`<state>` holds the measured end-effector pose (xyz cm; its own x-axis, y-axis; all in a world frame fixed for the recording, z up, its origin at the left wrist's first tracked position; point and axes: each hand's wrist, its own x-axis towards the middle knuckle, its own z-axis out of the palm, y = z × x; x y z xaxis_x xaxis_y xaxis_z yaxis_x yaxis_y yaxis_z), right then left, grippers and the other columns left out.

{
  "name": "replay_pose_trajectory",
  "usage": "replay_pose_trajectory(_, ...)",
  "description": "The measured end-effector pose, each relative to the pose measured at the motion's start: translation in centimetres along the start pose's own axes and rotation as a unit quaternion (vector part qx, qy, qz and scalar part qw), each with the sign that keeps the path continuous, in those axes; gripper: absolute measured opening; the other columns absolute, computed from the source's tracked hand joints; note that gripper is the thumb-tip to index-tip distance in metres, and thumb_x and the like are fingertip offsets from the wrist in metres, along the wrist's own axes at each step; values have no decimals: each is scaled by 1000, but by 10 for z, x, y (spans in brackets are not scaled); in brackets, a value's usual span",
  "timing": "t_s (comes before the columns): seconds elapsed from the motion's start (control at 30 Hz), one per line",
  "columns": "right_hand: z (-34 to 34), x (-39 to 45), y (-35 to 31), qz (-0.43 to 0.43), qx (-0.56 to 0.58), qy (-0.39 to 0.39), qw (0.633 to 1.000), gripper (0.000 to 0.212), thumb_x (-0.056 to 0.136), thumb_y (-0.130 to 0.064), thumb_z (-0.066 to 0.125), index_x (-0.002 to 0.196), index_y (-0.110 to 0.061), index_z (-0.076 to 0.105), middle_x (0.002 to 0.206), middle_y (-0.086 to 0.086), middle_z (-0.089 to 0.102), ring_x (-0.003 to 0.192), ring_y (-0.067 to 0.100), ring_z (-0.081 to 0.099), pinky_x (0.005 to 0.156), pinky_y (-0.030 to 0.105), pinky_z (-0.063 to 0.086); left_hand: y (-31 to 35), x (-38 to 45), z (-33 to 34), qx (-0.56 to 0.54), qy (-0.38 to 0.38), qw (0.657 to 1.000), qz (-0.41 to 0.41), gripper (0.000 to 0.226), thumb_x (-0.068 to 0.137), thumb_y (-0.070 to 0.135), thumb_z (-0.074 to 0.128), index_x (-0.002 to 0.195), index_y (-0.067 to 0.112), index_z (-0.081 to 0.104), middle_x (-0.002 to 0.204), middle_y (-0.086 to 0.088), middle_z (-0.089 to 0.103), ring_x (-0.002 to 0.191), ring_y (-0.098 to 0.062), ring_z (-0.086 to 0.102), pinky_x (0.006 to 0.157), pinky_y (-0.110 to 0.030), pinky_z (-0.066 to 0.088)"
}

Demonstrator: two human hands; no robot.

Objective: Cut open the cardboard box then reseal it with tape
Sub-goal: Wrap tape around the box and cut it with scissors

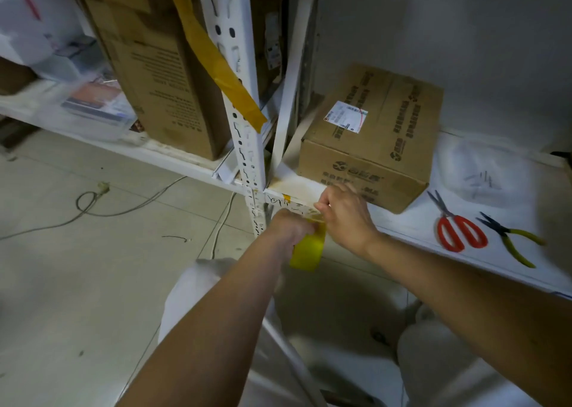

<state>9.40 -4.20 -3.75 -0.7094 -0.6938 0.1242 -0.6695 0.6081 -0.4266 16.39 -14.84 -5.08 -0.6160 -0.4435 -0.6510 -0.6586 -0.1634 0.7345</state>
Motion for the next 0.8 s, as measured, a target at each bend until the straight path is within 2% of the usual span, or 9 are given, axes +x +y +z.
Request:
replay_pose_trajectory(0.07, 9, 6, -8, 17, 22, 7, 1000, 13, 92, -18, 58, 85, -8, 59, 97, 9, 59, 100, 24, 47, 80, 27, 31, -5, 11, -6, 14, 31, 999, 11, 38, 83, 10, 70, 118, 6, 57, 117, -14, 65, 101, -26, 64, 90, -36, 54)
replay_pose_trajectory(0.13, 16, 22, -8, 83, 42, -29, 995, 17, 93, -21, 57, 86, -6, 62, 100, 11, 63, 102, 25, 52, 81, 31, 38, -7, 19, -11, 41, 69, 996, 26, 34, 84, 17, 71, 114, 10, 57, 115, -3, 63, 105, -21, 61, 90, -27, 48)
replay_pose_trajectory(0.23, 32, 54, 1, 144, 51, -92, 984, 24, 94, -25, 58, 81, -6, 66, 98, 13, 68, 96, 29, 61, 74, 31, 46, -8, 33, -13, 45, 96, 994, 12, 54, 82, 27, 74, 128, 7, 55, 124, -5, 61, 117, -24, 57, 97, -28, 44)
replay_pose_trajectory(0.4, 57, 79, 9, 165, 2, -134, 977, 29, 92, -31, 60, 102, -6, 71, 108, 14, 69, 101, 29, 61, 81, 31, 49, -12, 56, -17, 57, 97, 994, -12, 57, 81, 30, 75, 127, 6, 53, 123, -12, 61, 112, -29, 59, 94, -33, 49)
replay_pose_trajectory(0.57, 65, 87, 9, 158, -41, -134, 977, 33, 88, -39, 63, 101, -10, 69, 105, 10, 69, 99, 27, 61, 75, 28, 44, -16, 68, -20, 67, 83, 994, -23, 62, 83, 29, 73, 135, 9, 45, 126, -13, 58, 111, -30, 58, 85, -32, 46)
replay_pose_trajectory(0.67, 68, 90, 7, 184, -48, -127, 973, 41, 85, -44, 66, 105, -9, 68, 107, 10, 69, 99, 26, 63, 72, 25, 44, -16, 69, -20, 66, 75, 994, -38, 66, 83, 29, 74, 138, 9, 42, 124, -13, 58, 111, -31, 58, 86, -34, 49)
replay_pose_trajectory(0.73, 69, 87, 5, 201, -51, -105, 973, 51, 83, -47, 67, 113, -6, 63, 113, 11, 66, 104, 27, 62, 76, 27, 46, -17, 69, -19, 65, 74, 994, -38, 60, 84, 29, 73, 133, 7, 46, 115, -8, 58, 109, -30, 58, 88, -35, 50)
replay_pose_trajectory(0.8, 68, 82, 5, 223, -28, -72, 972, 63, 81, -47, 70, 122, -4, 51, 121, 13, 60, 111, 29, 58, 84, 31, 47, -18, 69, -19, 63, 79, 994, -35, 60, 84, 28, 72, 135, 8, 45, 118, -9, 58, 111, -30, 57, 88, -34, 48)
